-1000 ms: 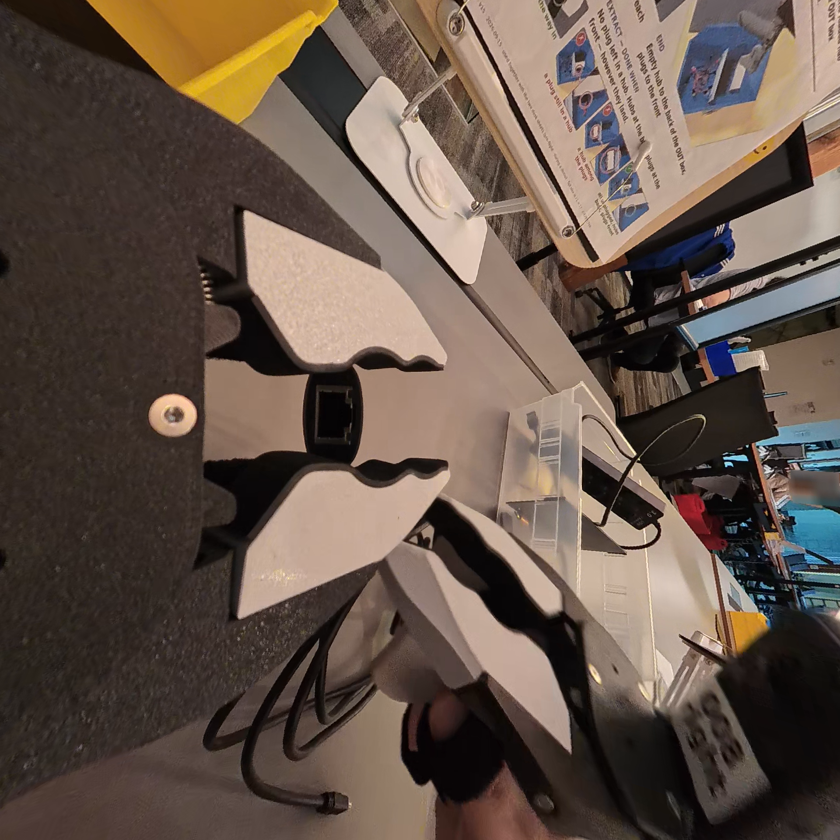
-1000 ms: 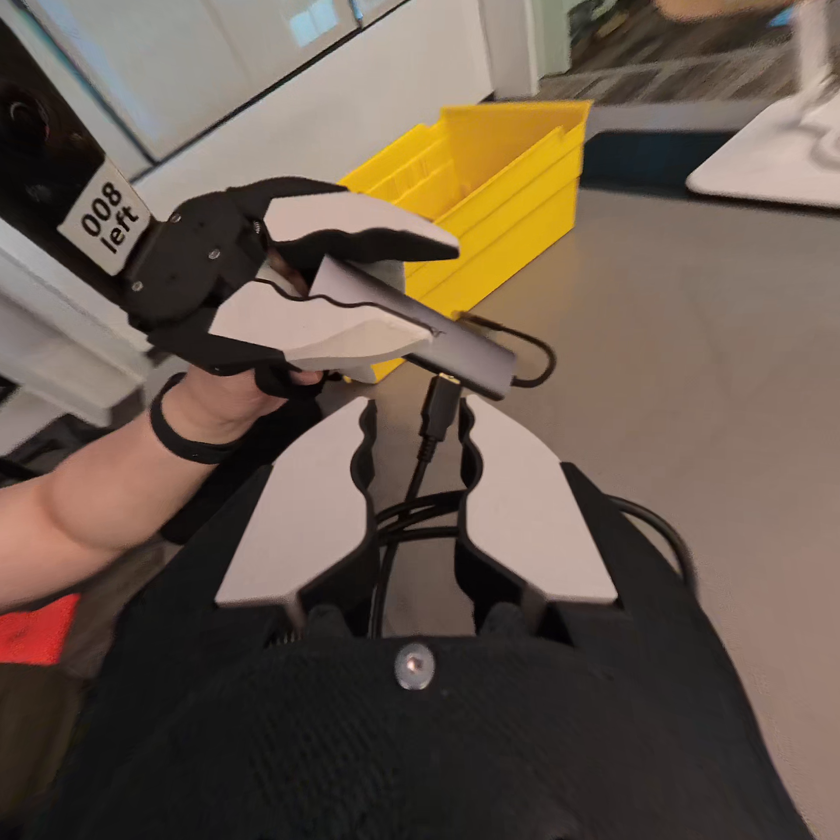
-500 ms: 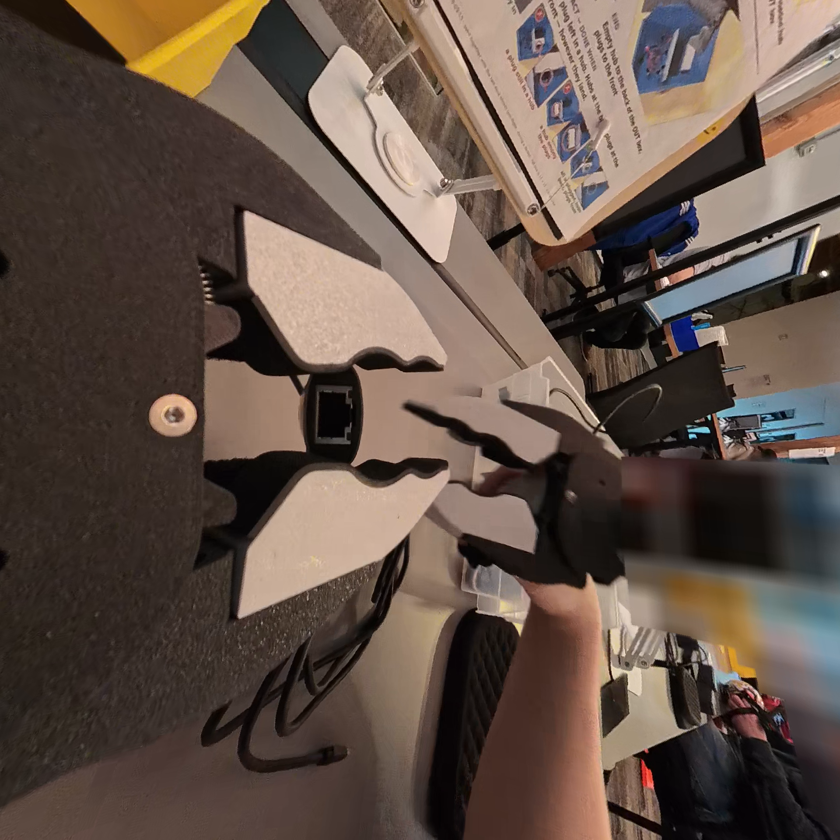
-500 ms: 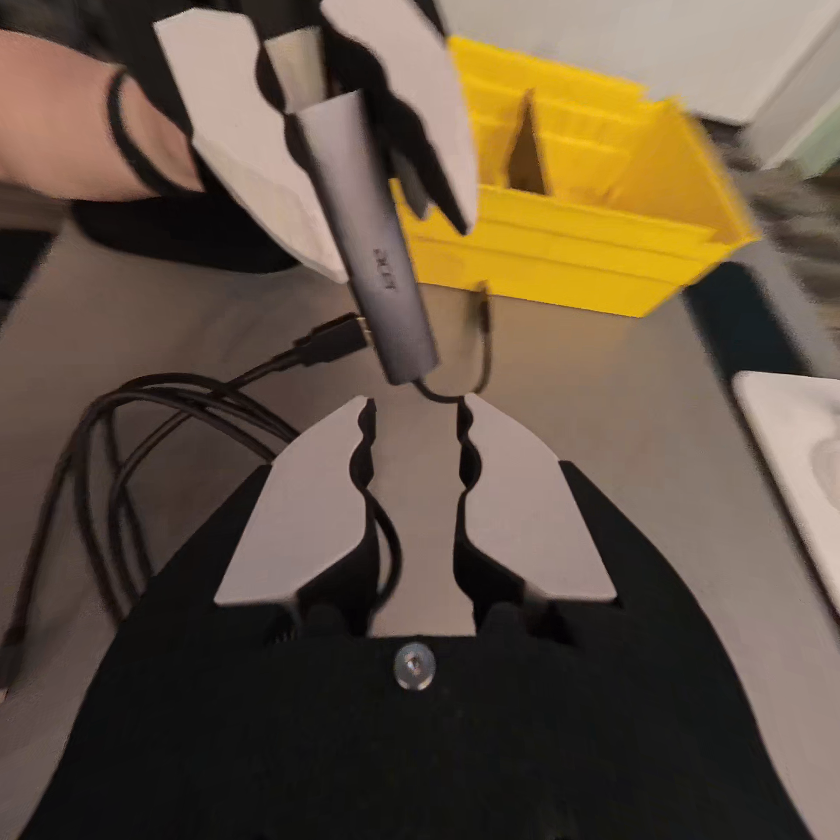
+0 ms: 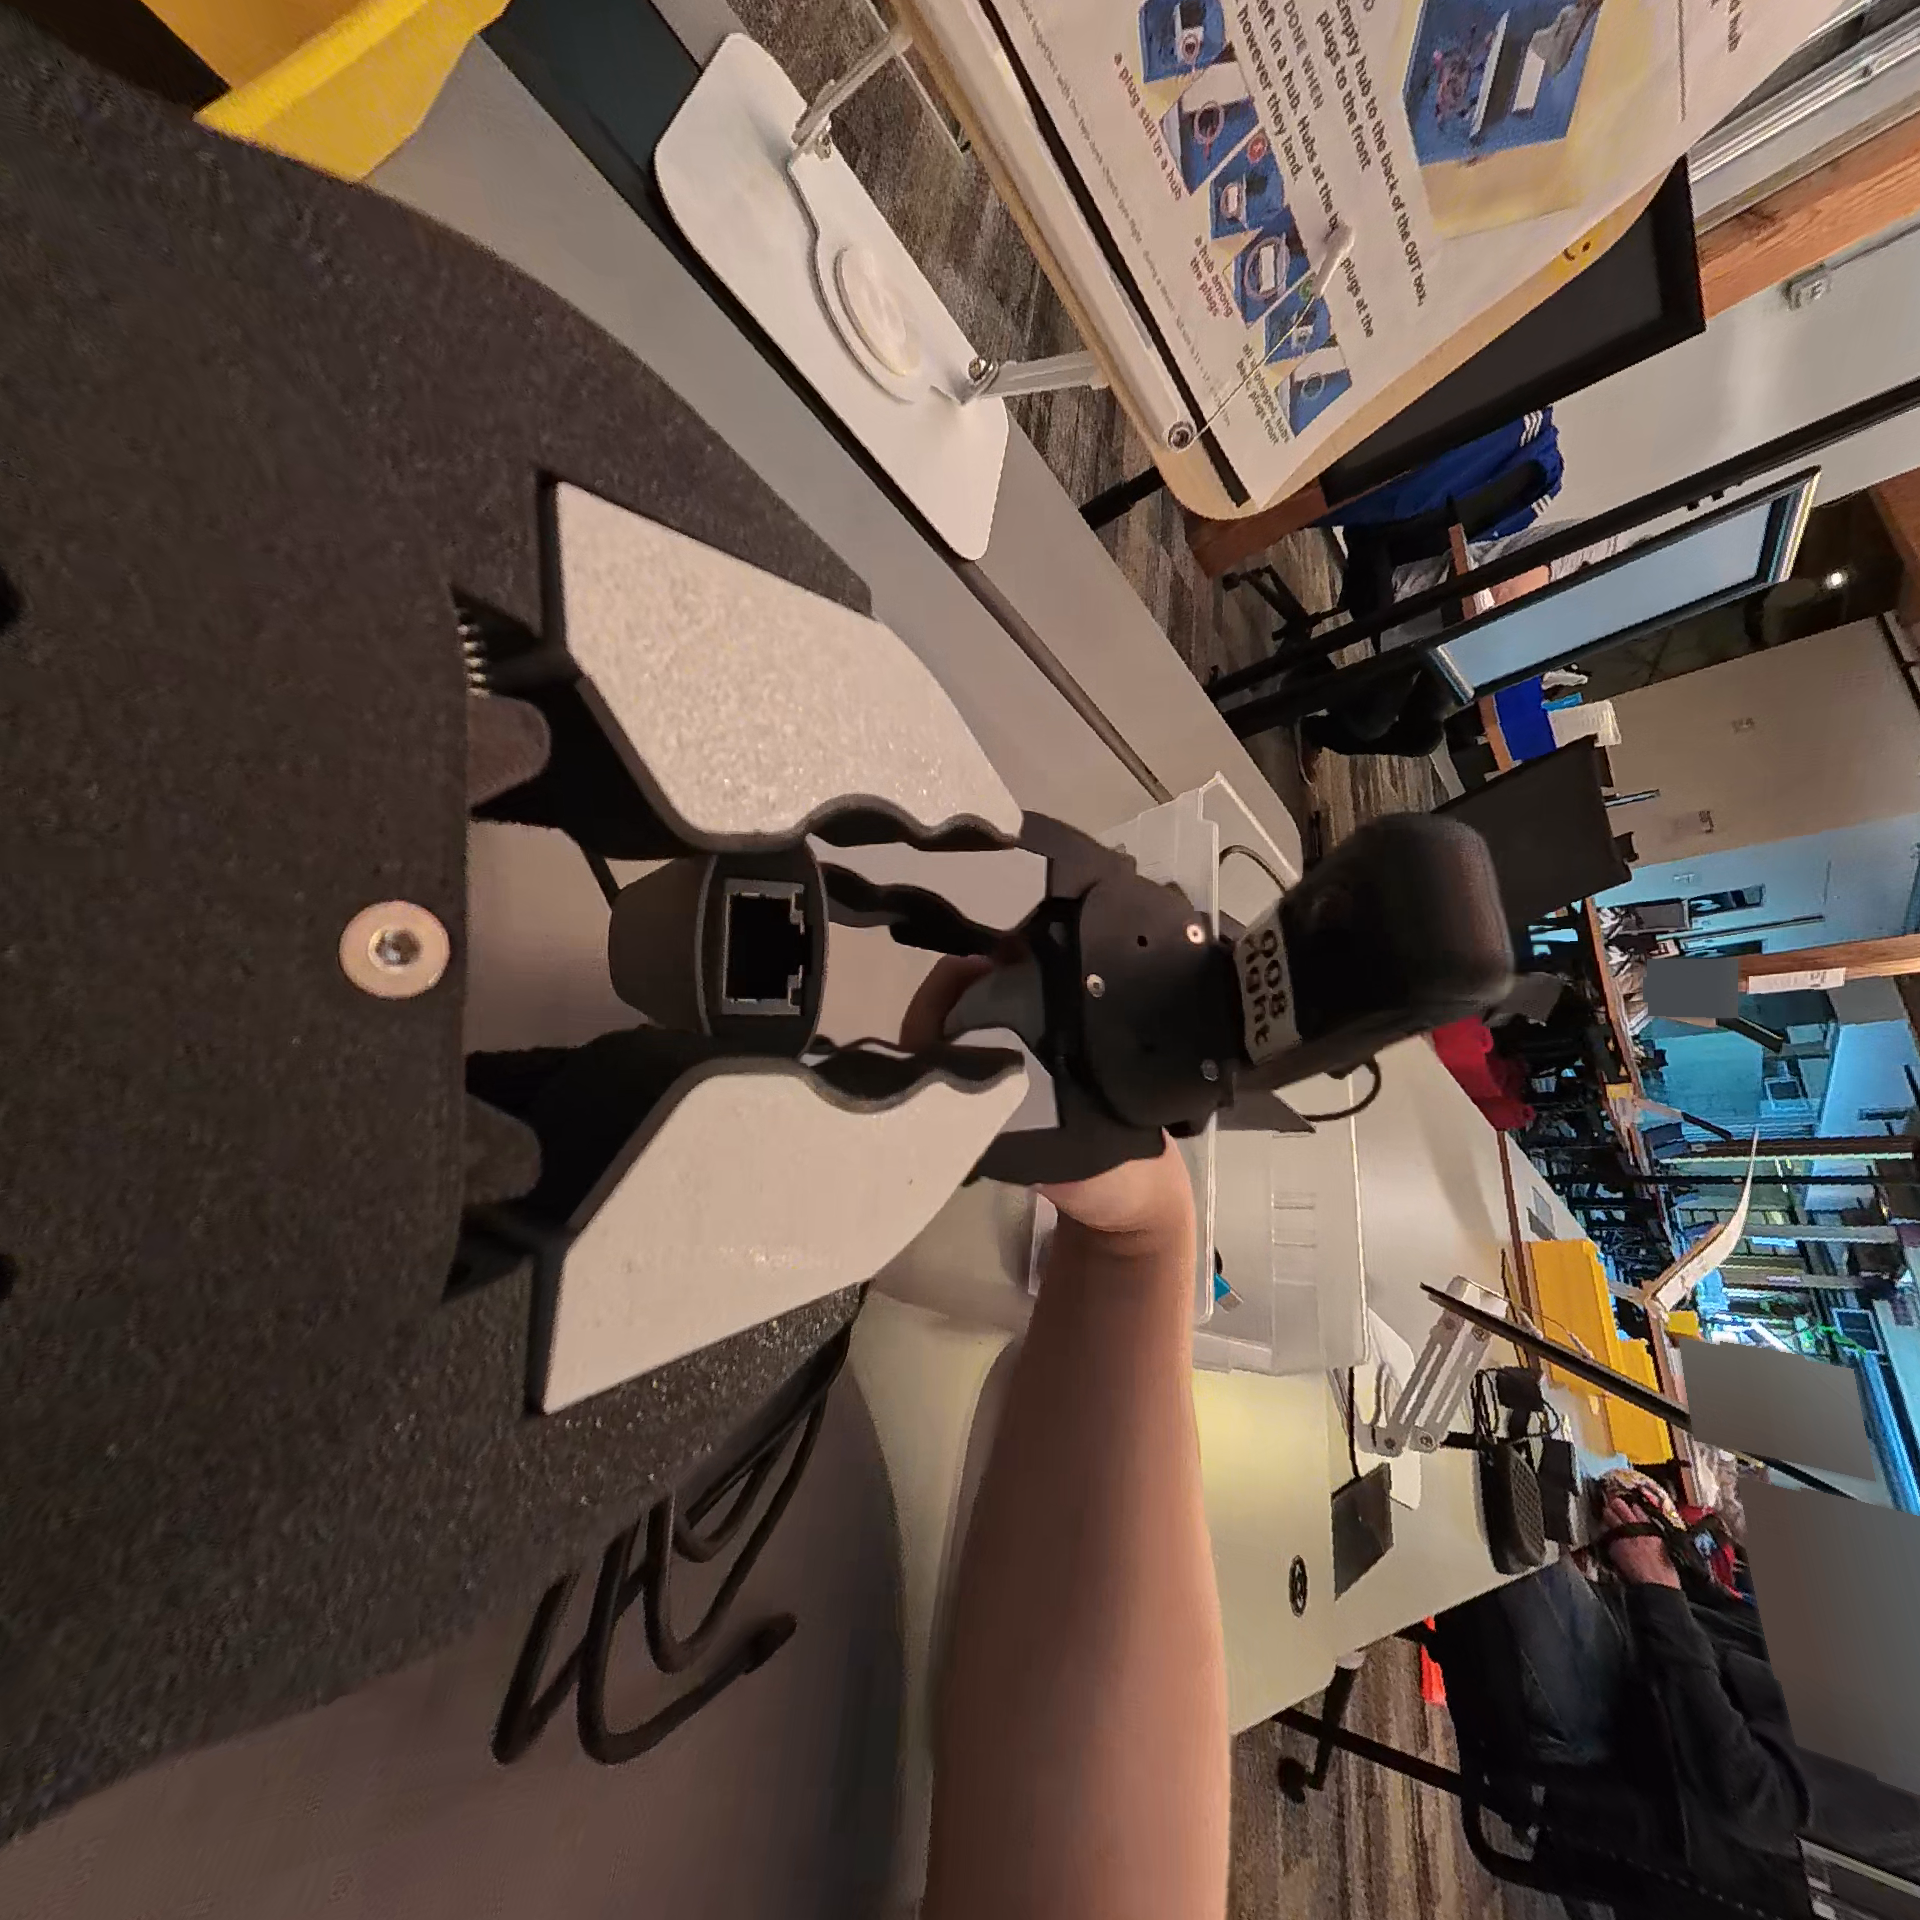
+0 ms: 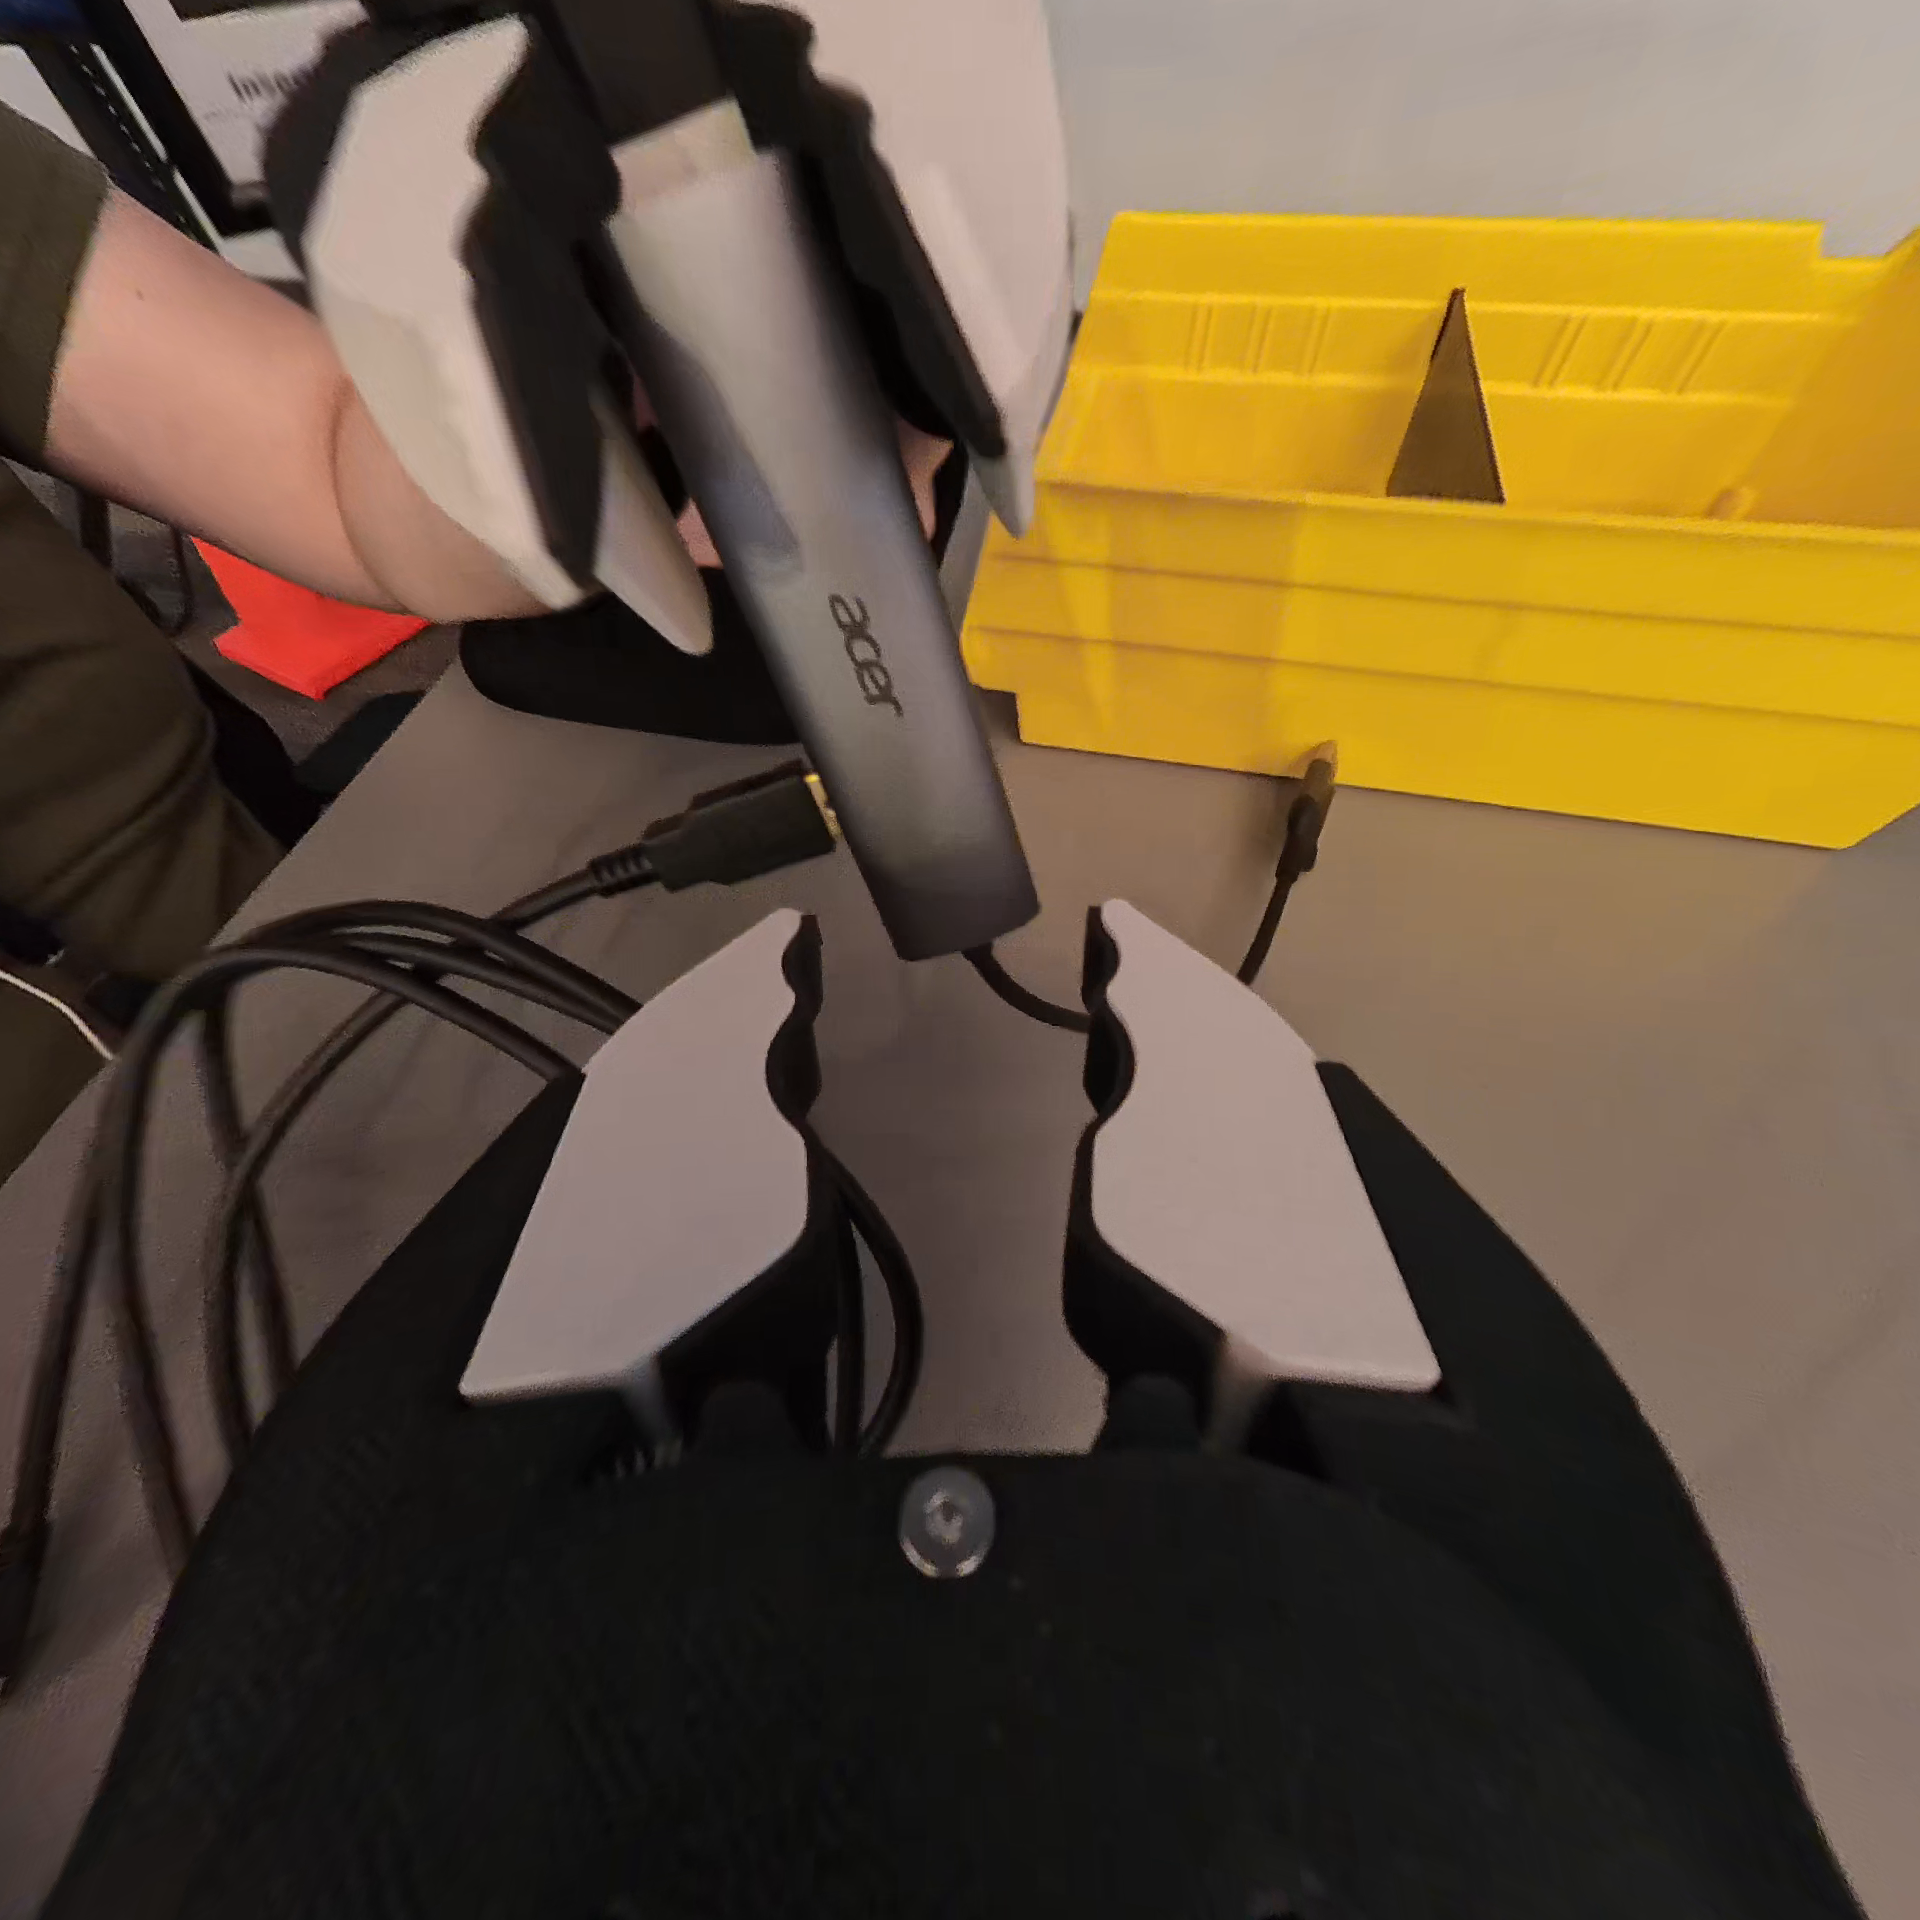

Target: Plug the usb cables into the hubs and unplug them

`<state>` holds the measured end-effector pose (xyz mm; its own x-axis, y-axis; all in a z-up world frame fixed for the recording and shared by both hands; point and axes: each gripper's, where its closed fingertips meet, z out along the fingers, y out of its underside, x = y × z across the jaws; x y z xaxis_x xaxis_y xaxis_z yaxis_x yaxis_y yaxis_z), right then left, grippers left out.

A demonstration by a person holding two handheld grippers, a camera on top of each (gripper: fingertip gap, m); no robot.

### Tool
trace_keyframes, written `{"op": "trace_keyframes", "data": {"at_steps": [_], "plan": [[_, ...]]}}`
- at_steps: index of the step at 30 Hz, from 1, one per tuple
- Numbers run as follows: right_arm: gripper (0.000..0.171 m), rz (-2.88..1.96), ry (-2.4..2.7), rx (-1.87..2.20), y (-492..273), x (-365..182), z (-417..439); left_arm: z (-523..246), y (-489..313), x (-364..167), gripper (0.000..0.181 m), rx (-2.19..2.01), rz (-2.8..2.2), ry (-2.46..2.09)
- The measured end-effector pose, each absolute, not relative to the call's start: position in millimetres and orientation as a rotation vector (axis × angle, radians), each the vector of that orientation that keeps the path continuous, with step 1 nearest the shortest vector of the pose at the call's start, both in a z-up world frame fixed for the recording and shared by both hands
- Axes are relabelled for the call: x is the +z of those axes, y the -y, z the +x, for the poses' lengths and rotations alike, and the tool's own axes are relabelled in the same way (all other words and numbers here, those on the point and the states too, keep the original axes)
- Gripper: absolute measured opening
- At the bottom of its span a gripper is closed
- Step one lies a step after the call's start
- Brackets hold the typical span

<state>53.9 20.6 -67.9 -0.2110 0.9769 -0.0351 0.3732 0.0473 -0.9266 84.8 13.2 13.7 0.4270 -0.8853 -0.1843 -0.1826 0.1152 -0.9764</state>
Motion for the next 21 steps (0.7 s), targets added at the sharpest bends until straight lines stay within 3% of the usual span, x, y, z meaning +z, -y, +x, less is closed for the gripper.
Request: {"op": "trace_keyframes", "data": {"at_steps": [4,6,15,21], "plan": [[0.049,-1.349,1.703,1.203,-11.9,-76.4,38.7,88.0,-10.0,11.8,0.035,-0.703,-1.390,-1.054],[0.034,-1.315,1.703,1.287,-4.5,-73.7,33.5,88.8,-9.6,11.4,0.036,-0.707,-1.392,-1.055],[0.032,-1.331,1.590,1.352,-18.9,-61.1,54.3,75.2,-21.3,12.7,0.036,-0.910,-1.459,-0.940],[0.032,-1.431,1.633,1.349,-16.7,-54.8,74.1,78.0,-6.5,-2.3,0.033,-0.959,-1.468,-1.140]]}}
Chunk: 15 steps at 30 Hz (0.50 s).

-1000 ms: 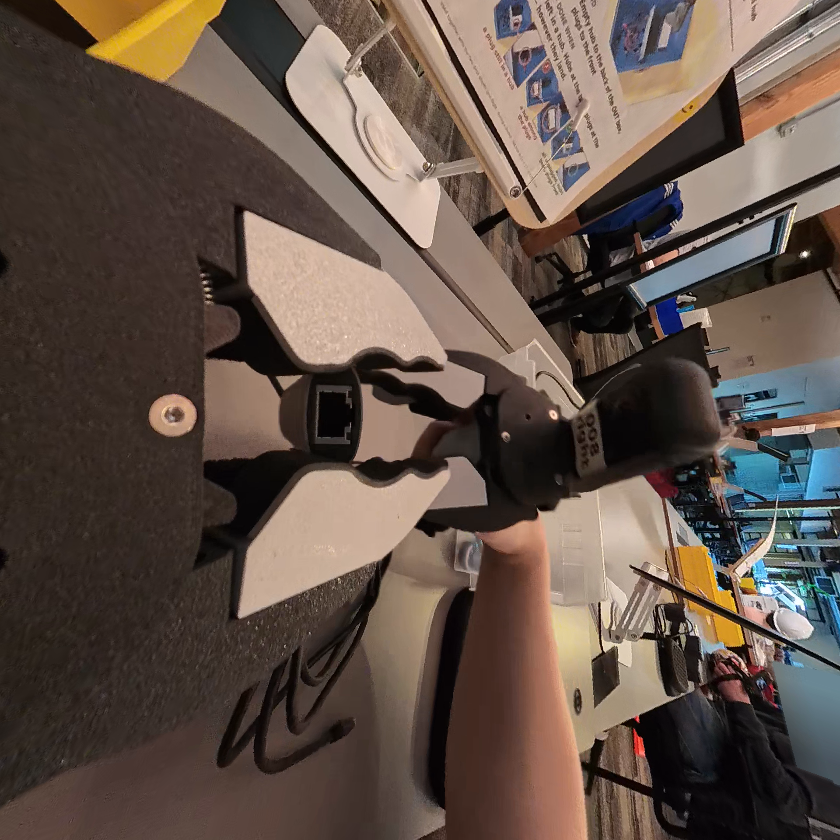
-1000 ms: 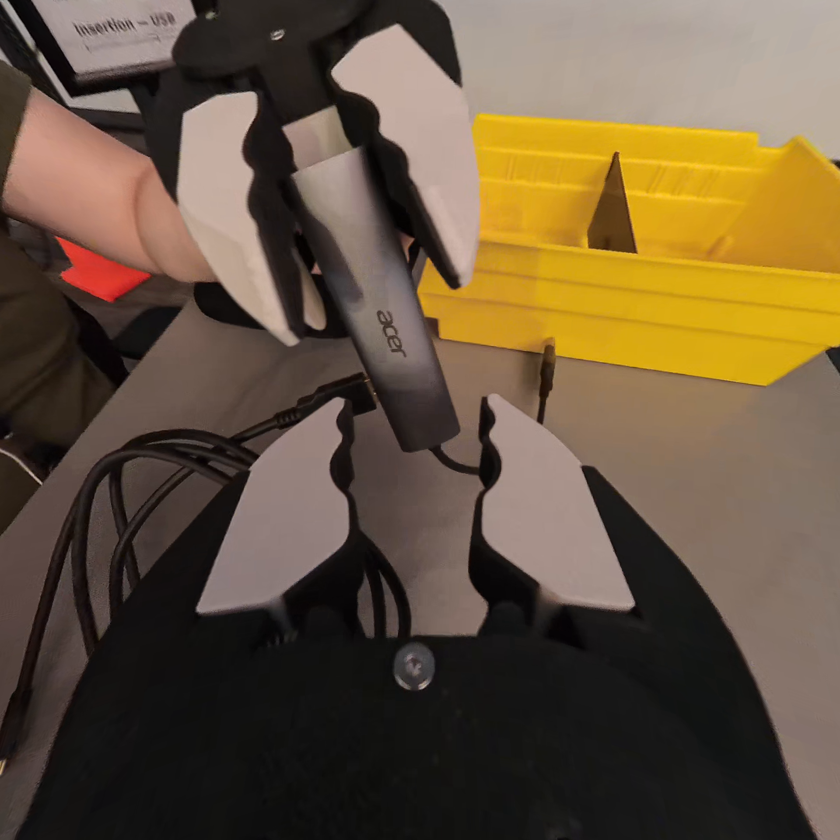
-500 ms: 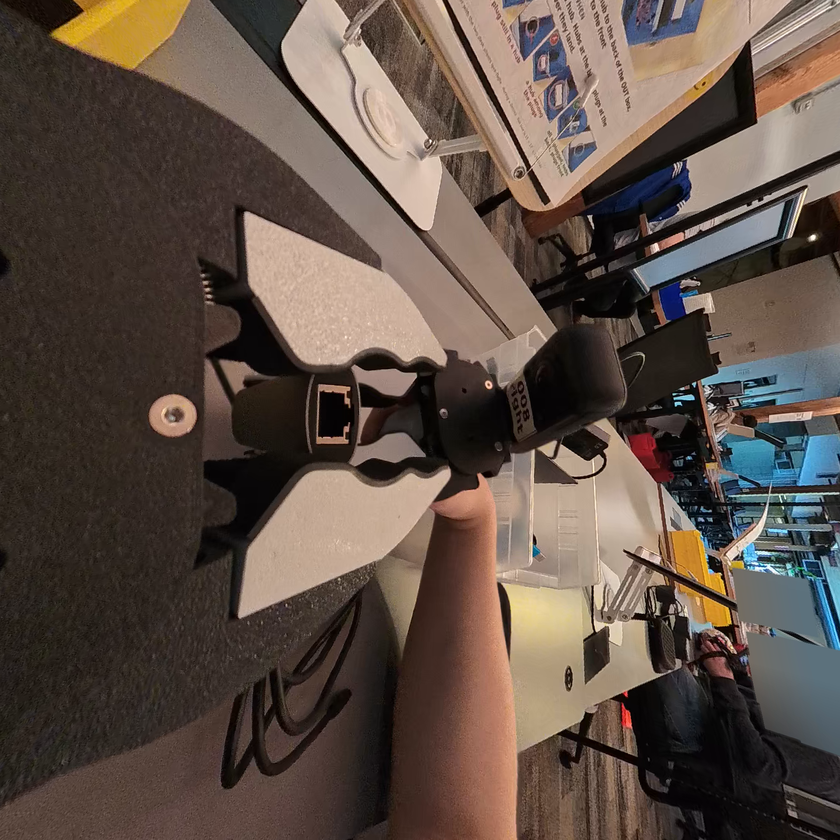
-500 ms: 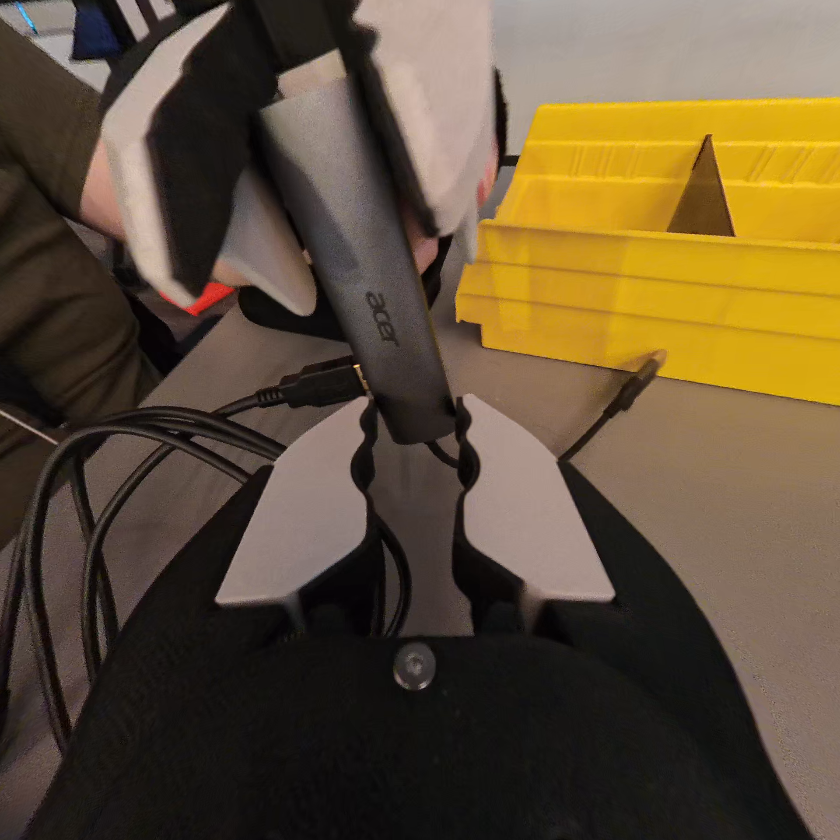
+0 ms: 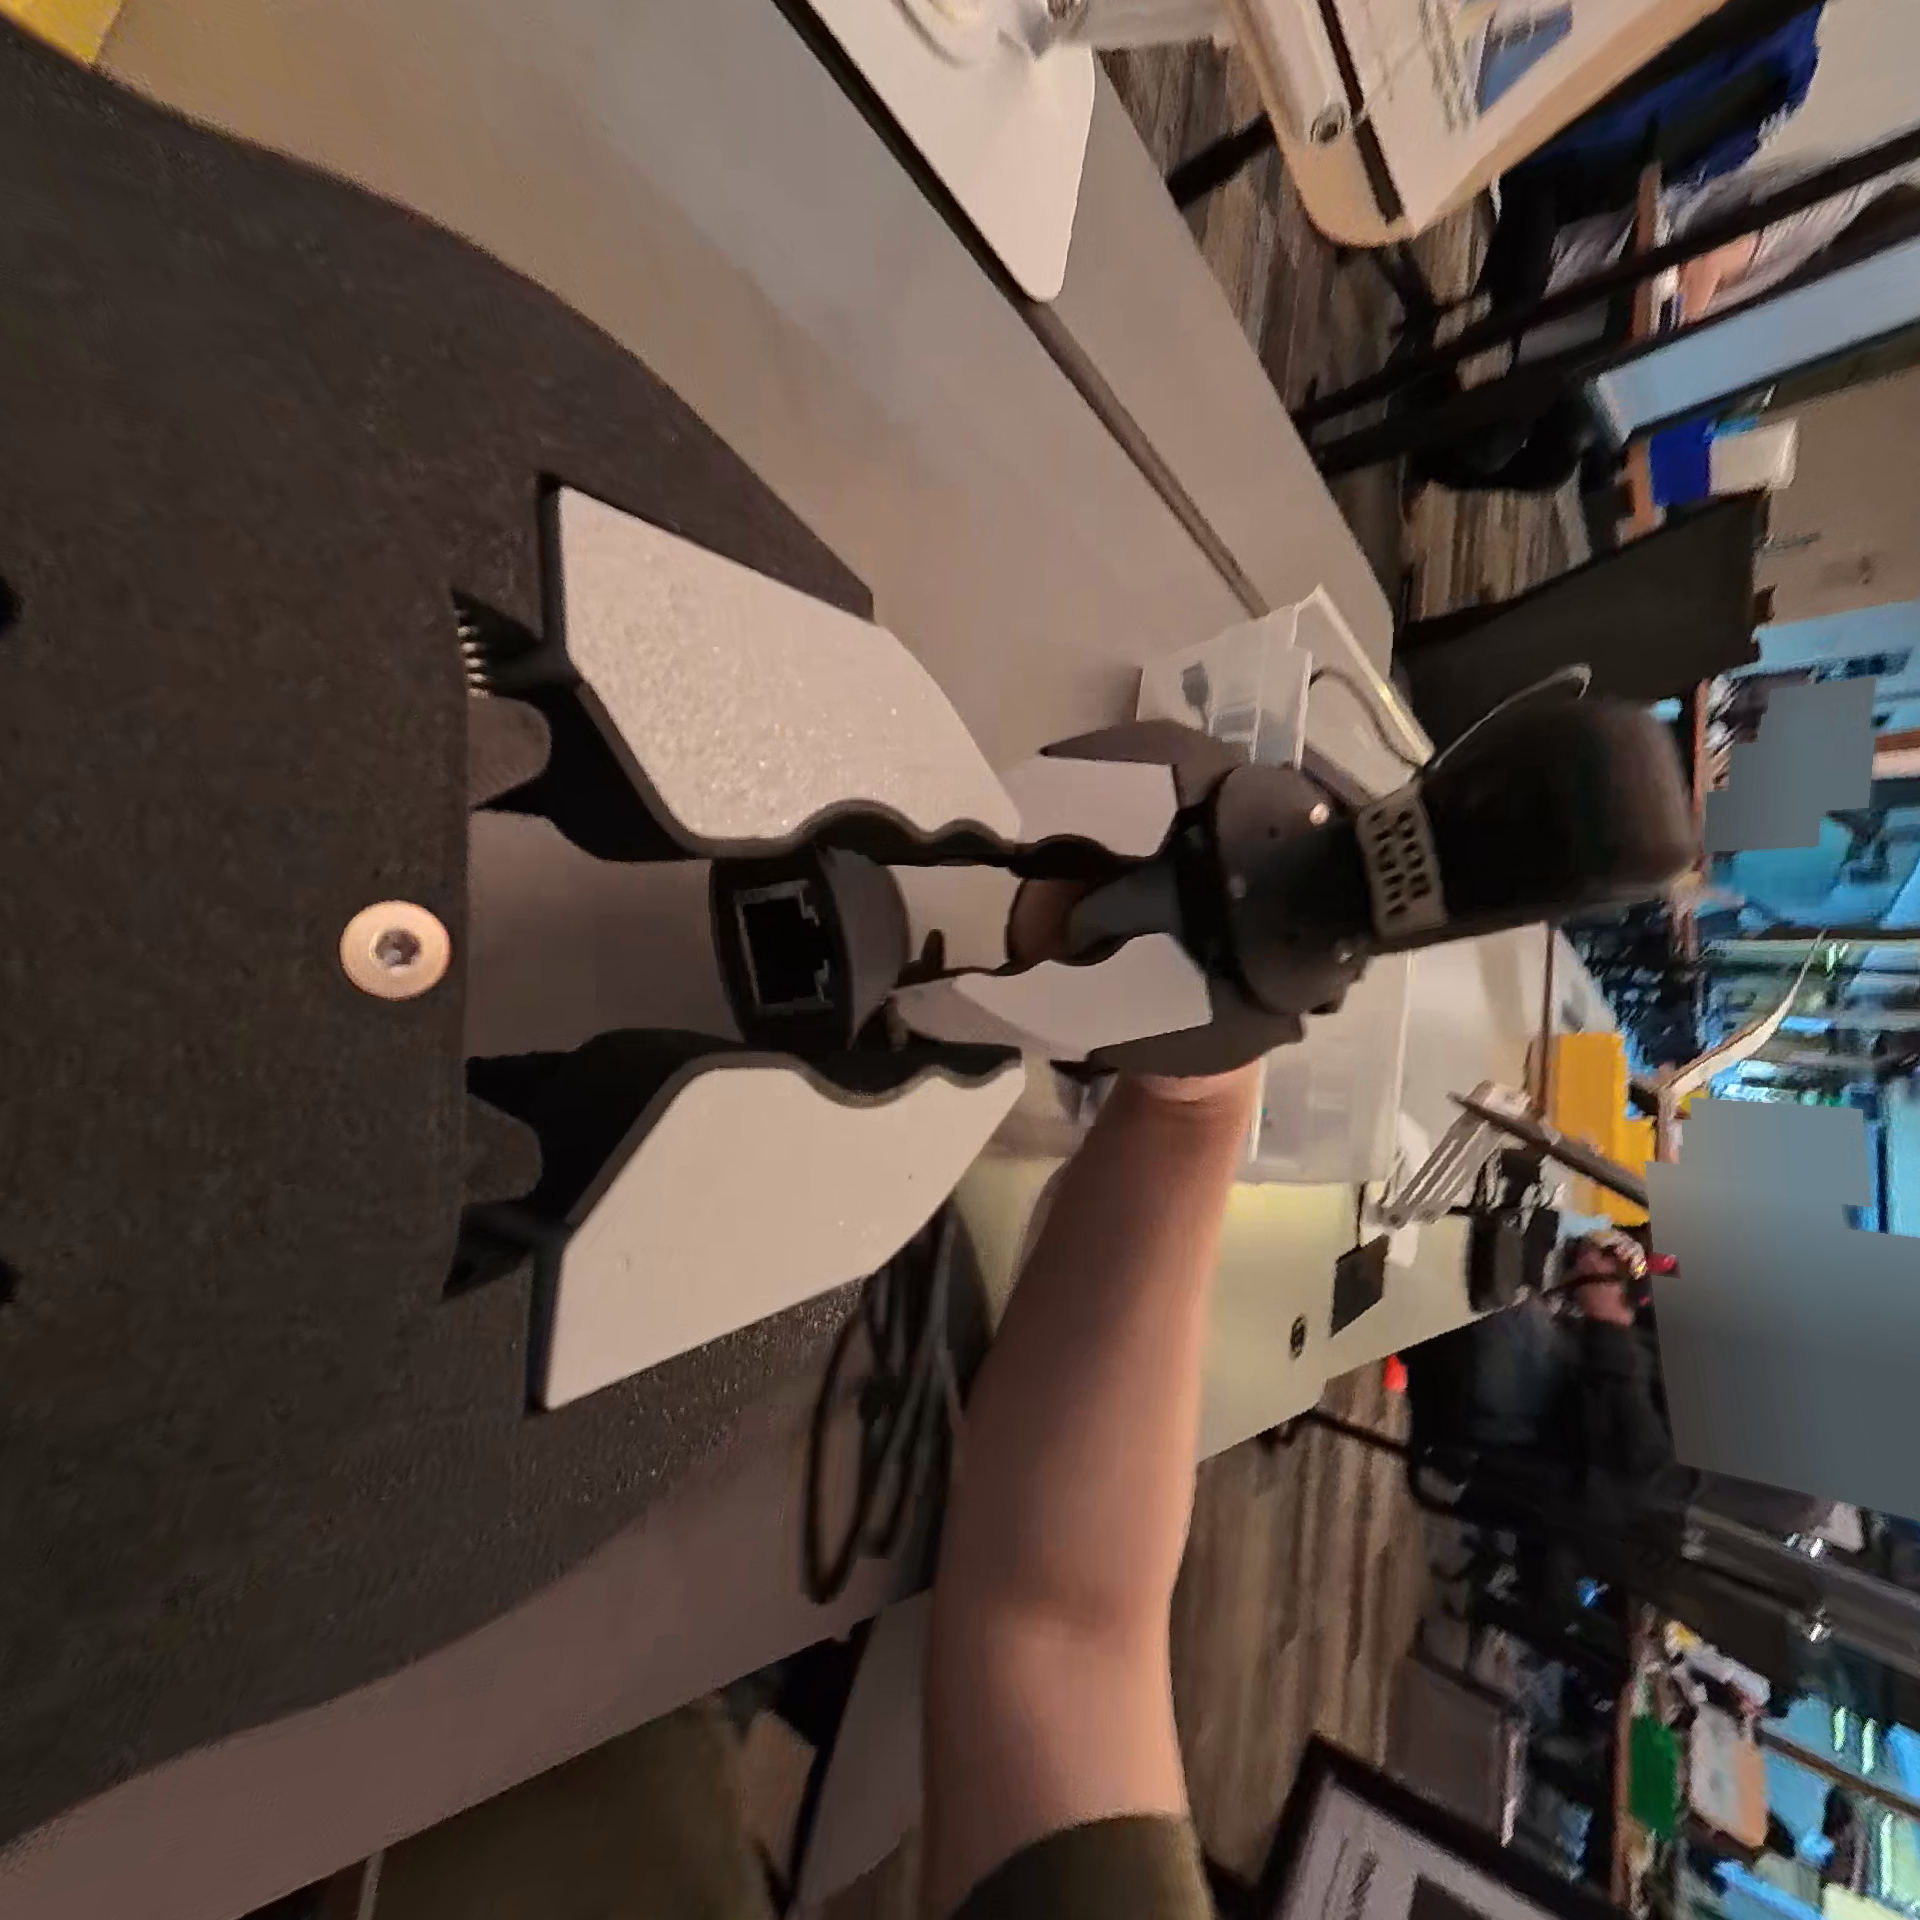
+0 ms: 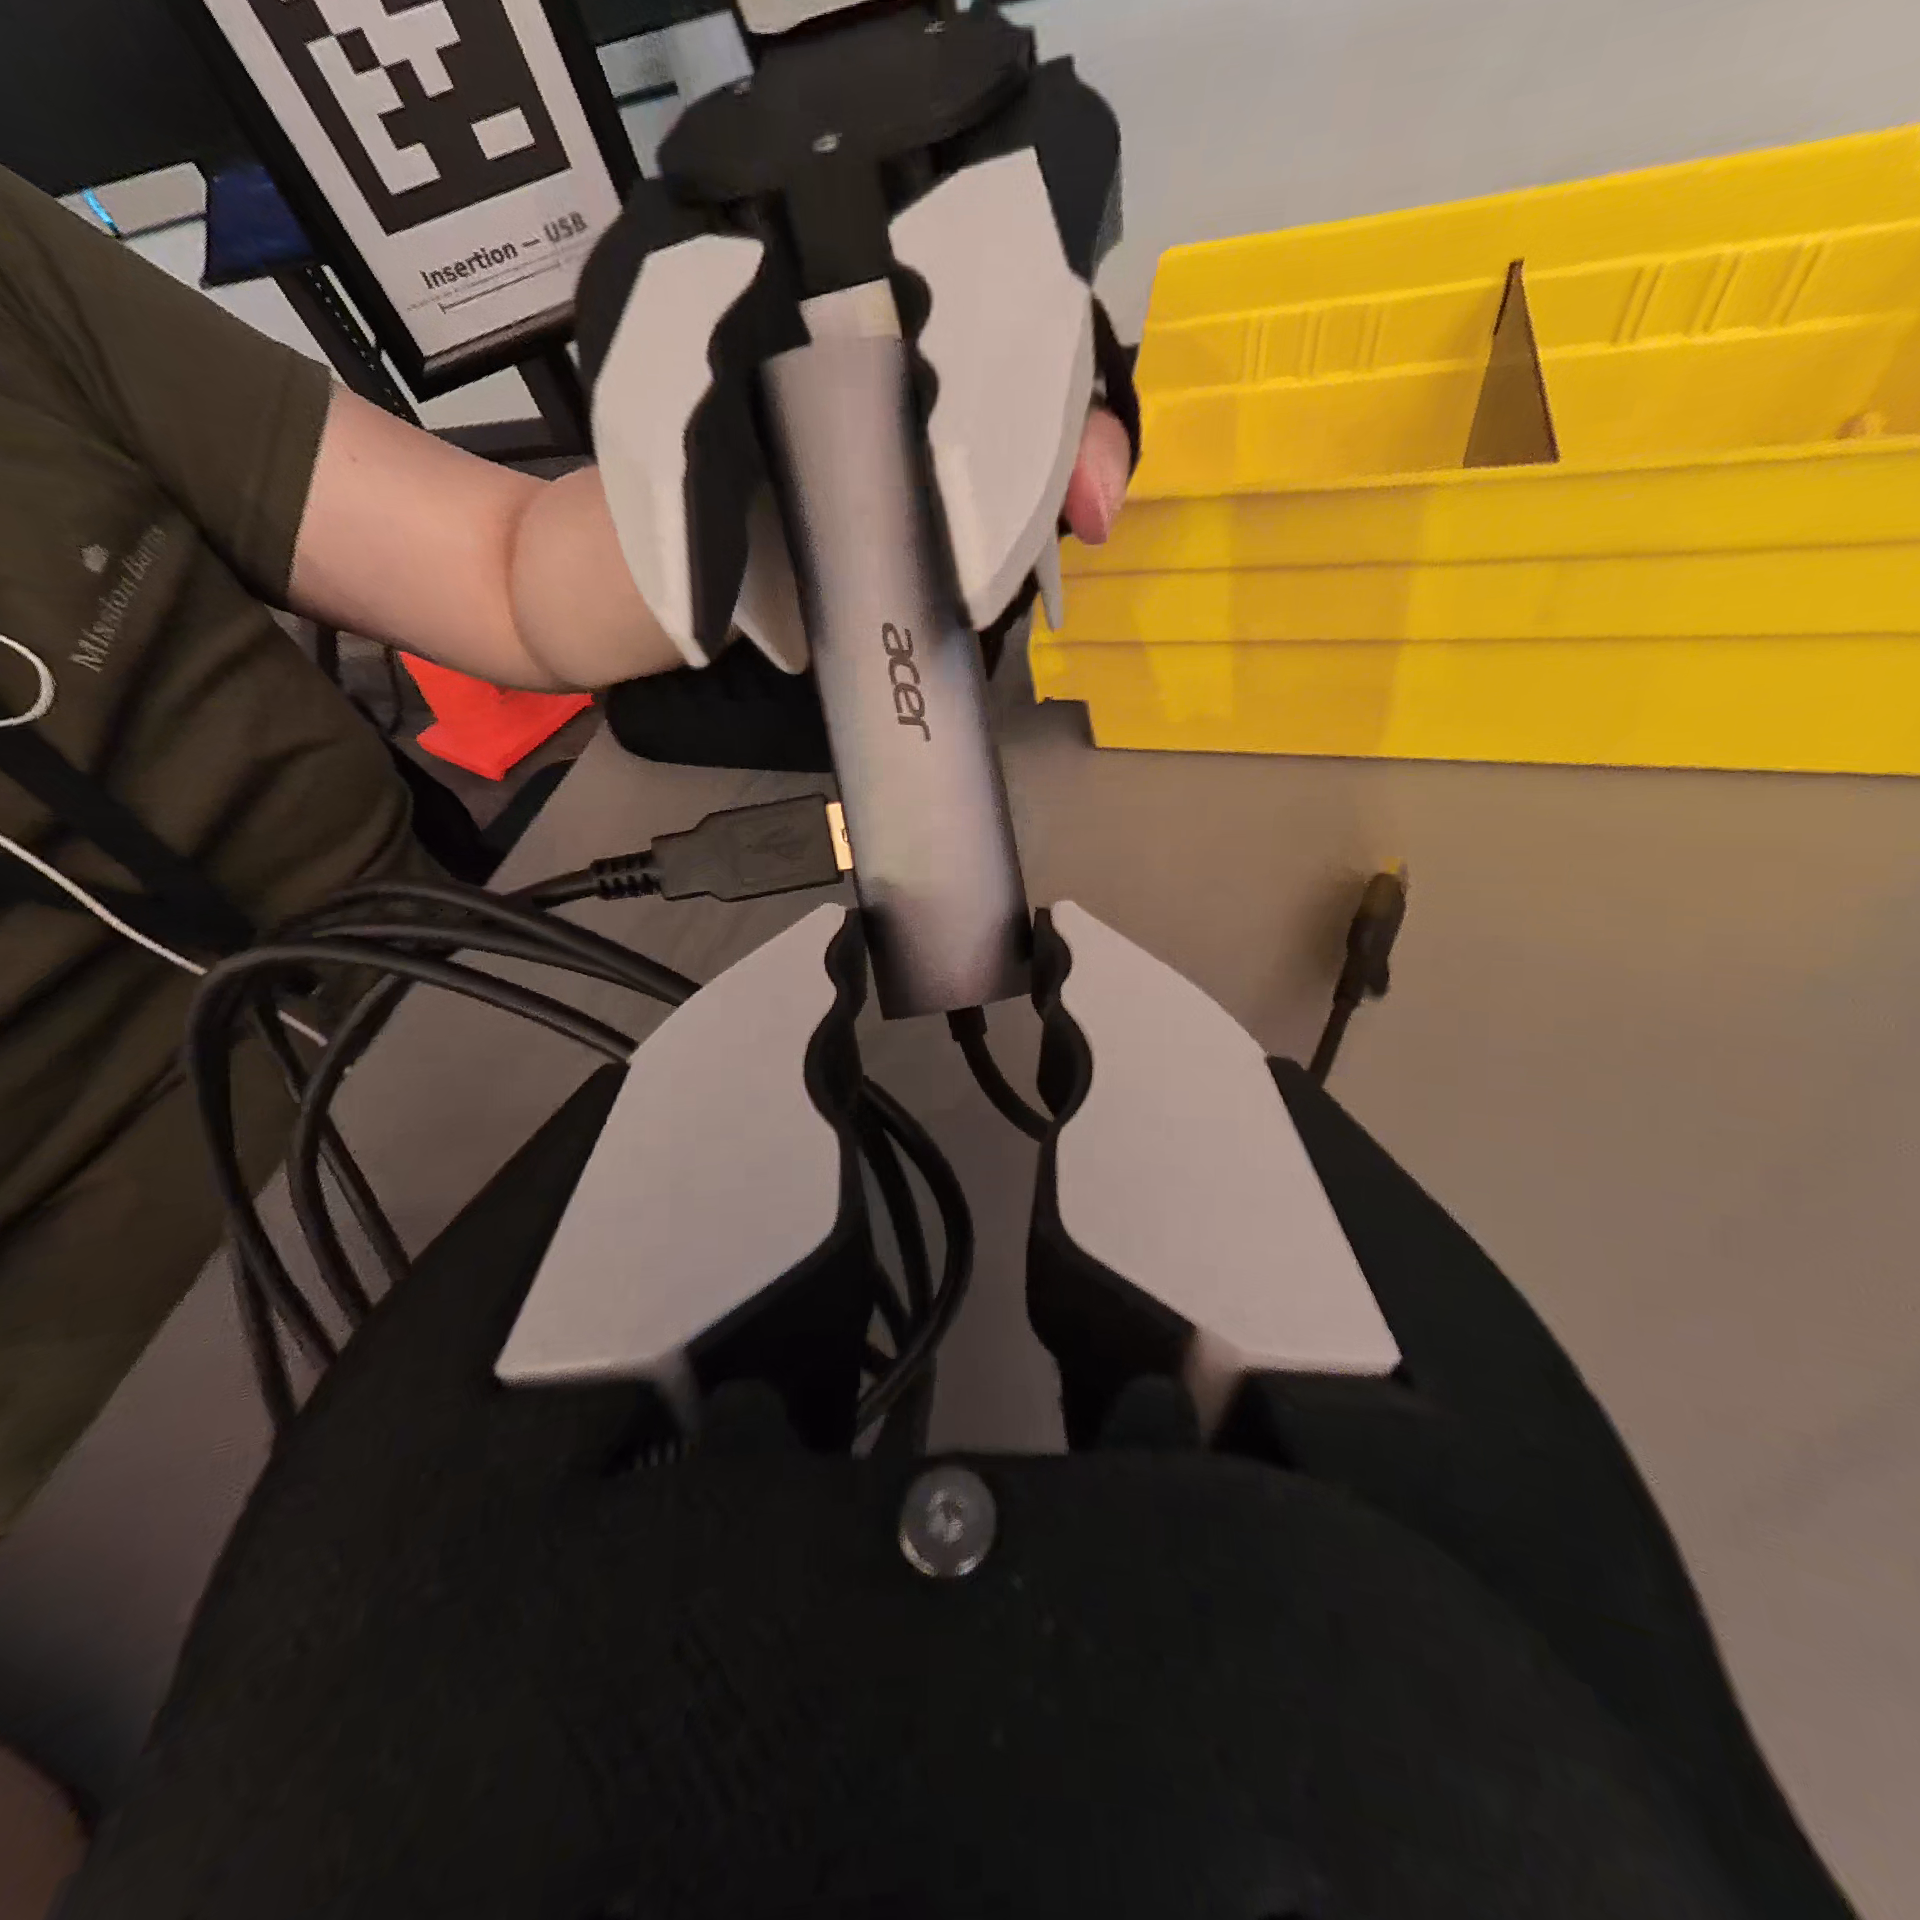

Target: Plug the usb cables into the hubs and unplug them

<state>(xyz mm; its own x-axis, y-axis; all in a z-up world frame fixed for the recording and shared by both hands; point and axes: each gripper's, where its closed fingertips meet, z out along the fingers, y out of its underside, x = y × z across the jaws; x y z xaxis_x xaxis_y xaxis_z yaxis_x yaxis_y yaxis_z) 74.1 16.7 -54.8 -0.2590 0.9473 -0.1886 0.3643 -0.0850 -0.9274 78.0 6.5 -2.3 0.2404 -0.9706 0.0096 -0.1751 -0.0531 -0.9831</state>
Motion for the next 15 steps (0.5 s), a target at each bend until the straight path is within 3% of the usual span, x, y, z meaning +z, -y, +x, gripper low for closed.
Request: {"op": "trace_keyframes", "data": {"at_steps": [15], "plan": [[0.032,-1.591,1.702,1.517,3.2,-55.0,90.5,79.5,8.8,-36.9,0.033,-0.602,-1.370,-1.488]]}}
